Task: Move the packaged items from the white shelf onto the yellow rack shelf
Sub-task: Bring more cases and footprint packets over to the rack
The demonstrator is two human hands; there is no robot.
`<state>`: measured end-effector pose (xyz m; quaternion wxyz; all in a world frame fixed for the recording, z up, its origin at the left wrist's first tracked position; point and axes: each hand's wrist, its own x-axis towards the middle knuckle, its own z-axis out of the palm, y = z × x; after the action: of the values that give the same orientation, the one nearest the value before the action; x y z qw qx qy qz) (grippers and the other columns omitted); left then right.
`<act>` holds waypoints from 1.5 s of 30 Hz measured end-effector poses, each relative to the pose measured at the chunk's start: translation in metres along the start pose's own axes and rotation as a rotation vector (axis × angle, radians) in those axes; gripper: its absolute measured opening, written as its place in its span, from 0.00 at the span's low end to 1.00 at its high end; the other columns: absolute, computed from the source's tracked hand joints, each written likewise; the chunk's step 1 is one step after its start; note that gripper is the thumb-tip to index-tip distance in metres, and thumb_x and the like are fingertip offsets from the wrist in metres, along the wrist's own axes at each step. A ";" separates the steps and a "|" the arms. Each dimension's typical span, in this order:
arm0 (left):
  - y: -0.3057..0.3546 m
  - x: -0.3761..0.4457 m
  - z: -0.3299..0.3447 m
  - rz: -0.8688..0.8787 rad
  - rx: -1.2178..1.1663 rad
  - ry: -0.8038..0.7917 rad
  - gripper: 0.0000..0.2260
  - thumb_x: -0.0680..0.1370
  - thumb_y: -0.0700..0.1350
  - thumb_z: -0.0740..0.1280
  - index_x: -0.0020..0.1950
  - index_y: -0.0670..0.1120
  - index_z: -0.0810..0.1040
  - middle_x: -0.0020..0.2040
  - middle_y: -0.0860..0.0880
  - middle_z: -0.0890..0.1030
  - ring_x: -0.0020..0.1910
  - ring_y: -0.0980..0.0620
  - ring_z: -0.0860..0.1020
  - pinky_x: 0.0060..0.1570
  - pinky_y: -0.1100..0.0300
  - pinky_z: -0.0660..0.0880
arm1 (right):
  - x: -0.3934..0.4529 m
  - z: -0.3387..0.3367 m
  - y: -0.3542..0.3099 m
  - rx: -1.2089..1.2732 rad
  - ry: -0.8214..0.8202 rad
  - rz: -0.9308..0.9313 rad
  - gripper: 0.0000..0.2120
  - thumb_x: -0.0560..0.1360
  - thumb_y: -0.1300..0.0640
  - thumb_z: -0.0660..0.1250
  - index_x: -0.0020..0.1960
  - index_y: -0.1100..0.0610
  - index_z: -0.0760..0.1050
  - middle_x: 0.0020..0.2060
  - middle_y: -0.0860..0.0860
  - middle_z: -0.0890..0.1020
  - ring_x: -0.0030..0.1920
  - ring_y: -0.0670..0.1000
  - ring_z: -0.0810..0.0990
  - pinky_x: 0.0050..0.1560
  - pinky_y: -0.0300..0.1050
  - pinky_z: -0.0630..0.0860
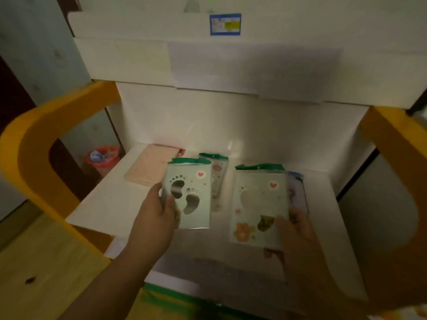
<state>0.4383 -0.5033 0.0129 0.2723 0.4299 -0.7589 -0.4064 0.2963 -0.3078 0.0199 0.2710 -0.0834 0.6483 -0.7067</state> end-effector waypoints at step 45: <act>-0.036 0.102 0.067 0.290 0.778 -0.408 0.40 0.71 0.75 0.50 0.78 0.62 0.42 0.79 0.43 0.41 0.76 0.40 0.45 0.72 0.43 0.48 | 0.022 0.044 0.010 0.030 0.214 -0.050 0.06 0.81 0.63 0.59 0.54 0.59 0.74 0.43 0.57 0.84 0.38 0.59 0.82 0.25 0.47 0.74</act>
<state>0.3533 -0.5769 -0.0462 -0.0100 0.3009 -0.9453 -0.1254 0.3007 -0.3574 0.0118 0.1837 -0.0193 0.6607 -0.7275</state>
